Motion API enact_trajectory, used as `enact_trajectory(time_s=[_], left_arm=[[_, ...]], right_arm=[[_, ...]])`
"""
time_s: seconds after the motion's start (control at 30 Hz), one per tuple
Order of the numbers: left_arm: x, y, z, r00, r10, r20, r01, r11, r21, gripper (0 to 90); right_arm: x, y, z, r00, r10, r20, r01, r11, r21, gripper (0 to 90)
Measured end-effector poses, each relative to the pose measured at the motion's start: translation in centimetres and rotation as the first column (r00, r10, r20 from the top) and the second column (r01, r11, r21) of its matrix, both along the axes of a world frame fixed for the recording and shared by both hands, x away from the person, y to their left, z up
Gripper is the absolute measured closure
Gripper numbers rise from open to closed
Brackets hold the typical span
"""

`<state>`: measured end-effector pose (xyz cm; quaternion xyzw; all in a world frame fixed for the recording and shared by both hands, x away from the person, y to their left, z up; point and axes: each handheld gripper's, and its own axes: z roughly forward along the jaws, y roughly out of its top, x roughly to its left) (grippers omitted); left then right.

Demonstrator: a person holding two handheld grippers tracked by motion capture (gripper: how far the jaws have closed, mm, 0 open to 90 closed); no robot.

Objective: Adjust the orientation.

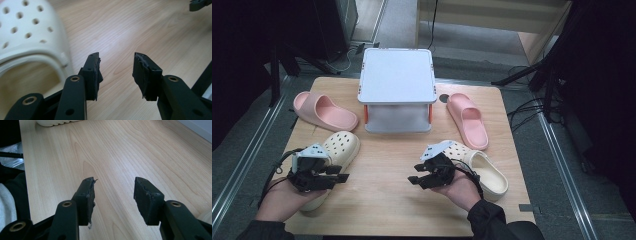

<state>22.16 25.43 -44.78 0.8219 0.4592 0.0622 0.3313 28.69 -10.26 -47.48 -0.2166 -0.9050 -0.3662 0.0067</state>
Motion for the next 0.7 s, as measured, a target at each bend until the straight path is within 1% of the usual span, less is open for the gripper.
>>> enact_trajectory(time_s=[0.03, 0.13, 0.17, 0.23, 0.33, 0.37, 0.4, 0.43, 0.5, 0.6, 0.7], left_arm=[[-0.1, 0.3, 0.0, 0.9999, 0.010, 0.002, -0.010, 0.9999, 0.003, 56.3], [-0.4, 1.4, -0.1, 0.9985, 0.054, 0.004, -0.054, 0.9983, 0.021, 56.3], [-0.4, 1.6, -0.1, 0.9978, 0.066, 0.003, -0.066, 0.9977, 0.017, 56.0], [-0.3, 2.2, -0.5, 0.9952, 0.097, -0.007, -0.097, 0.9951, 0.020, 55.2], [0.1, 2.4, -1.3, 0.9912, 0.132, -0.011, -0.131, 0.9903, 0.046, 54.2], [0.3, 2.4, -1.5, 0.9911, 0.133, -0.006, -0.132, 0.9900, 0.049, 54.2], [0.5, 2.4, -1.7, 0.9910, 0.134, -0.003, -0.134, 0.9897, 0.052, 56.7], [0.7, 2.4, -1.9, 0.9909, 0.135, -0.005, -0.134, 0.9895, 0.055, 56.7], [1.1, 2.3, -2.3, 0.9909, 0.134, -0.012, -0.133, 0.9895, 0.057, 59.7], [1.9, 2.1, -2.8, 0.9909, 0.134, -0.017, -0.132, 0.9892, 0.063, 62.6], [2.4, 2.0, -3.1, 0.9920, 0.125, -0.017, -0.124, 0.9910, 0.050, 66.5]], right_arm=[[0.0, 0.0, 0.0, 1.0000, -0.007, -0.004, 0.007, 0.9999, -0.007, 52.6], [0.2, 0.0, -0.1, 0.9998, -0.021, -0.008, 0.021, 0.9998, -0.007, 52.5], [0.2, 0.0, -0.1, 0.9997, -0.022, -0.008, 0.022, 0.9997, -0.005, 52.4], [0.3, 0.0, 0.0, 0.9997, -0.024, -0.007, 0.024, 0.9997, -0.001, 51.8], [0.3, 0.0, 0.0, 0.9998, -0.022, -0.003, 0.022, 0.9998, -0.003, 51.6], [0.3, 0.1, 0.0, 0.9997, -0.023, -0.003, 0.023, 0.9997, -0.003, 51.6], [0.3, 0.2, -0.1, 0.9998, -0.021, -0.008, 0.021, 0.9998, -0.005, 51.7], [0.3, 0.2, -0.1, 0.9998, -0.021, -0.008, 0.021, 0.9998, -0.005, 51.7], [0.3, 0.2, -0.1, 0.9996, -0.025, -0.013, 0.025, 0.9997, -0.007, 51.8], [0.3, 0.3, -0.2, 0.9996, -0.026, -0.008, 0.026, 0.9996, -0.008, 51.8], [0.3, 0.3, -0.2, 0.9995, -0.029, -0.010, 0.029, 0.9995, -0.011, 51.7]])
